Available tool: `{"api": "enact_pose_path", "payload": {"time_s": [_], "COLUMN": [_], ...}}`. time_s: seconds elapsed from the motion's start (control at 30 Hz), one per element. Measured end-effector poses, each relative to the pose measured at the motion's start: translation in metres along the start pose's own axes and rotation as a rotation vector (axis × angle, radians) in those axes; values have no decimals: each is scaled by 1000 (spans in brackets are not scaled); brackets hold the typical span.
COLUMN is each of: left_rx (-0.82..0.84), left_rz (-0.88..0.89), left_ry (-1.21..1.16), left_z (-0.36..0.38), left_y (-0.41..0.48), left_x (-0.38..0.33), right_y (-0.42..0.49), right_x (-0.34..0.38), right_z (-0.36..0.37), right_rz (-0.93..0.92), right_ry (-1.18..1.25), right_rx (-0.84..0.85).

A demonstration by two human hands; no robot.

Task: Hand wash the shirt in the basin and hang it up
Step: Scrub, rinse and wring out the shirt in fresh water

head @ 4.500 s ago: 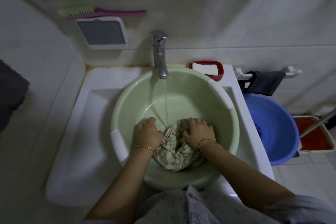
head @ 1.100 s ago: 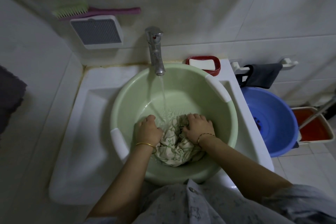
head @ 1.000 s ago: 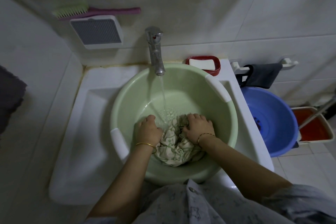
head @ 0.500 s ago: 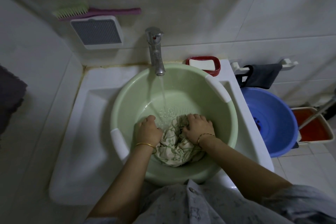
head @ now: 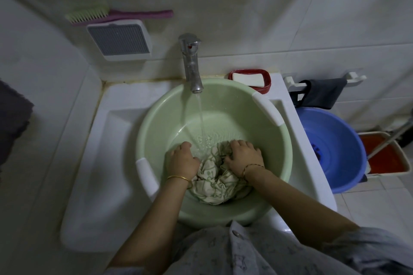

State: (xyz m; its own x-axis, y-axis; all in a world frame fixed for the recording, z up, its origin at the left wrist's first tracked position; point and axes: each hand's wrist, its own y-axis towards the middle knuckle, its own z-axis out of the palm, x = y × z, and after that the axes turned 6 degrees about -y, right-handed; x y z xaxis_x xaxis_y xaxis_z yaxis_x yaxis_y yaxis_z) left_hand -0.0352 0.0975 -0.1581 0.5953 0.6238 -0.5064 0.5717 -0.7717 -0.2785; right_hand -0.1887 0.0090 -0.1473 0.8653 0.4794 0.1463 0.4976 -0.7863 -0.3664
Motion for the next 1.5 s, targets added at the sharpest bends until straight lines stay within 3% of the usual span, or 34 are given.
{"api": "enact_pose_path", "payload": {"time_s": [1.5], "left_rx": [33], "left_rz": [-25], "left_ry": [8], "left_z": [0], "left_y": [0], "left_x": [1], "right_y": [-1], "right_x": [0], "right_z": [-1], "right_rz": [-4], "right_ry": [-1], "right_rx": [3]}}
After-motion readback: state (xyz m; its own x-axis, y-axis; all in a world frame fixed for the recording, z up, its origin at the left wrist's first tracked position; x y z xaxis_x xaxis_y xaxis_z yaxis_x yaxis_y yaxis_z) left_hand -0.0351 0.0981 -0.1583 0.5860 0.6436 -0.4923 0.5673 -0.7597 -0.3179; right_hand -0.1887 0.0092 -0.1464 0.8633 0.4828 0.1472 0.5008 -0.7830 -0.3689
